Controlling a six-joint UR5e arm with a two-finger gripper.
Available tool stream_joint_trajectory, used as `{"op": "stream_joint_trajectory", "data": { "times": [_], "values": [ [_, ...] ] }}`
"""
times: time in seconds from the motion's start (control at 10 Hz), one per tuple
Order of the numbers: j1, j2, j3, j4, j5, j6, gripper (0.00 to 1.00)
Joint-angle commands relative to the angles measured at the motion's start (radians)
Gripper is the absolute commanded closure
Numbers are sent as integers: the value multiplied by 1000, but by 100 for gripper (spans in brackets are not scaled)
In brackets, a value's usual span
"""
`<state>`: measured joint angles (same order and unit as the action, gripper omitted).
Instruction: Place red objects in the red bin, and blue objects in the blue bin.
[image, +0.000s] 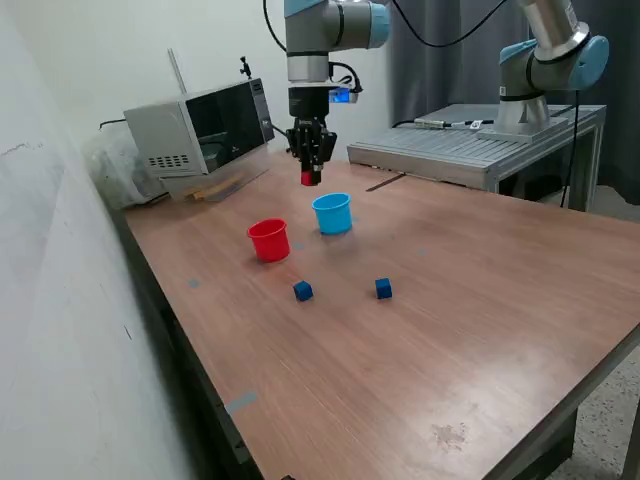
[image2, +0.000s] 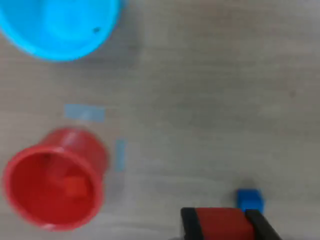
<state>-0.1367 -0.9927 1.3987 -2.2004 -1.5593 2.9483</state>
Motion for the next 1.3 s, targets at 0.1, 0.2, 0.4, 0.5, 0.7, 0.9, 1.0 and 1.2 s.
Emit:
{"op": "stream_joint_trajectory", "data": {
  "times": [0.1, 0.2, 0.4, 0.5, 0.7, 0.9, 1.0, 1.2],
  "values": [
    [-69, 63, -91, 1, 1, 2, 100],
    [-87, 95, -121, -1, 1, 2, 100],
    [-106, 161, -167, -2, 1, 3, 100],
    [-112, 187, -176, -4, 1, 3, 100],
    [-118, 222, -175, -22, 1, 3, 100],
    [-144, 241, -175, -38, 2, 3, 100],
    [-144, 243, -176, -38, 2, 2, 0],
    [-144, 244, -198, -41, 1, 2, 0]
  ]
}}
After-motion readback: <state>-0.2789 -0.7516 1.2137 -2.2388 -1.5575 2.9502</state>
